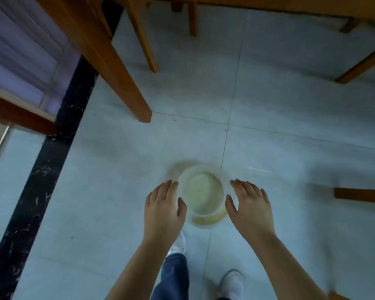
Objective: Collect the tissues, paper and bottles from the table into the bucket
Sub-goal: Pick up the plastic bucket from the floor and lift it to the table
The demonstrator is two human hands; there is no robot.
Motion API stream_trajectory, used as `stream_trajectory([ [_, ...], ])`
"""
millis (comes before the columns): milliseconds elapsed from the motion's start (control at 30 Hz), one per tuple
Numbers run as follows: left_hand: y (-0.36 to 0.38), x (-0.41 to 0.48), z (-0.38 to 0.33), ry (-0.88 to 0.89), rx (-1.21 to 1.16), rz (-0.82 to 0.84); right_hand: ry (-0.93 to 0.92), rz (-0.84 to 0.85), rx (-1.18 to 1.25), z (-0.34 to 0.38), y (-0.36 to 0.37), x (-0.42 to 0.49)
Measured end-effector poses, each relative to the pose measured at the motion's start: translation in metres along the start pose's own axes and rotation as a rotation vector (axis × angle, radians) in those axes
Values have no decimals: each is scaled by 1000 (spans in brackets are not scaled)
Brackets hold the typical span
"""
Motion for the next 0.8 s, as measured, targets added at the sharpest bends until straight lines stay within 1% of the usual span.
stream_trajectory([
  [67,31,2,14,-12,13,-10,25,-10,3,-17,30,12],
  [233,116,2,57,-80,-3,140,93,92,-43,-62,103,32],
  [333,150,7,78,-105,37,177,122,113,-88,-81,133,40],
  [433,174,13,95,-151,21,181,186,123,-73,-97,155,47],
  [500,187,14,104,-213,-18,182,224,134,-51,-105,167,50],
  [600,203,12,116,-371,-140,174,231,145,-43,-110,180,52],
  [700,216,11,122,-484,-286,179,268,144,97,-115,187,52],
  [800,218,12,123,-549,-369,165,289,134,219,-115,186,51],
])
Point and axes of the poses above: each hand's wrist, its own x-axis towards the middle knuckle, its own y-axis out of the palm, z = x × y, the point moved 5 cm from there along x, towards the middle knuckle, and after that the axes turned 5 degrees about y, right-handed, at the moved point
